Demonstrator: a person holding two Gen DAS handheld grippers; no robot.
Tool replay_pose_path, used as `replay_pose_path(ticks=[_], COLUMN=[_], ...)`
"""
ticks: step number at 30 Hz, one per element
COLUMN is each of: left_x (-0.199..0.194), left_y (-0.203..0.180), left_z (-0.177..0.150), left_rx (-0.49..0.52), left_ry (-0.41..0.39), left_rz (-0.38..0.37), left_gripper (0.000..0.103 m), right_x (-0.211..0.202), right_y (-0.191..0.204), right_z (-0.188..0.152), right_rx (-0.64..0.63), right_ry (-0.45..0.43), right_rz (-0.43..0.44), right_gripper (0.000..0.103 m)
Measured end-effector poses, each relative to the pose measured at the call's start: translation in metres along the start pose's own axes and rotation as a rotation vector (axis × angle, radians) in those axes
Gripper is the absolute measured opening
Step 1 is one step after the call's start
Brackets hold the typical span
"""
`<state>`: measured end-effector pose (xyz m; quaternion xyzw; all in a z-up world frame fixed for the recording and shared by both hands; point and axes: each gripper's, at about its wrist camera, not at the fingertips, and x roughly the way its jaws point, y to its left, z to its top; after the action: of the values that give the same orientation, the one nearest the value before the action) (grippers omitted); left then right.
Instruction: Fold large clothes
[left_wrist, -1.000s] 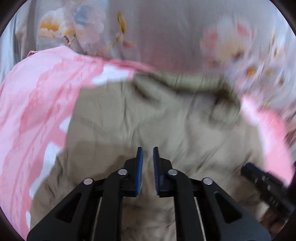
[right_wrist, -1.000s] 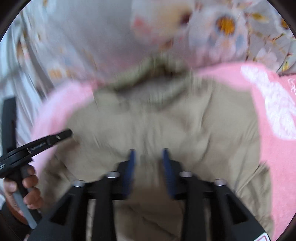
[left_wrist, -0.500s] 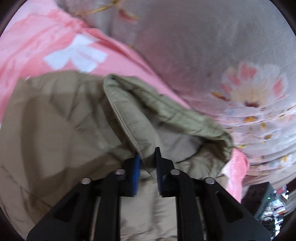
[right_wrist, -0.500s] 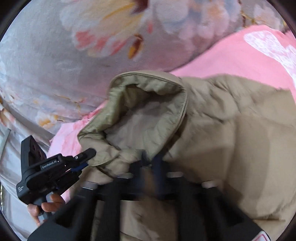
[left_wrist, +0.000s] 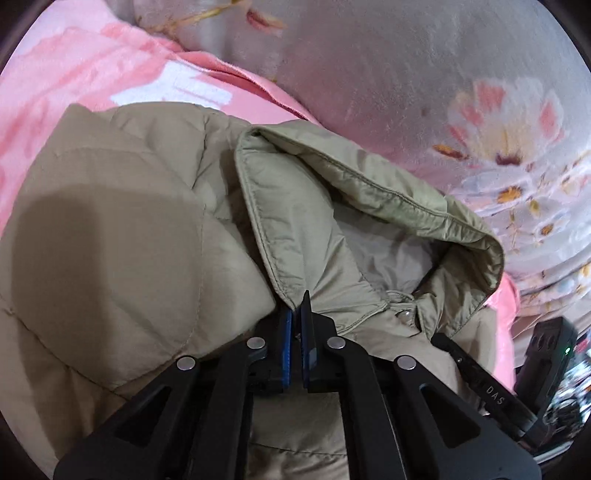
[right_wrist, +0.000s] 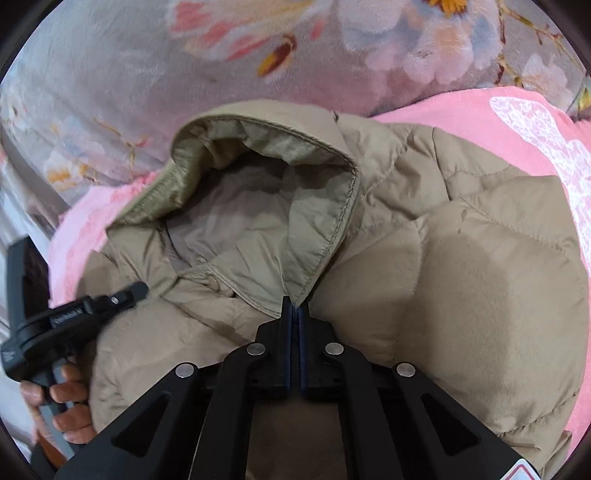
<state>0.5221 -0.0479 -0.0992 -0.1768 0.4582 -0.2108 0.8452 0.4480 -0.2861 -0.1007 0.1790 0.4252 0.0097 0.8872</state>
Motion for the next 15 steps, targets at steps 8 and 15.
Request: replay_pose_path(ticks=[8, 15], left_x=[0.0, -0.053], left_y=[-0.007, 0.0], left_z=[-0.004, -0.013], left_rx=[0.083, 0.087], left_ry=[-0.012, -0.044], left_rz=[0.066, -0.042], left_gripper=[0.004, 0.005], right_x=[0.005, -0.066], right_y=[-0.011, -0.041], right_z=[0.001, -0.019], right_rx=[0.034, 0.112], right_ry=[0.034, -0.014], right_rz=[0.036, 0.132], right_gripper=[0.0, 0.02])
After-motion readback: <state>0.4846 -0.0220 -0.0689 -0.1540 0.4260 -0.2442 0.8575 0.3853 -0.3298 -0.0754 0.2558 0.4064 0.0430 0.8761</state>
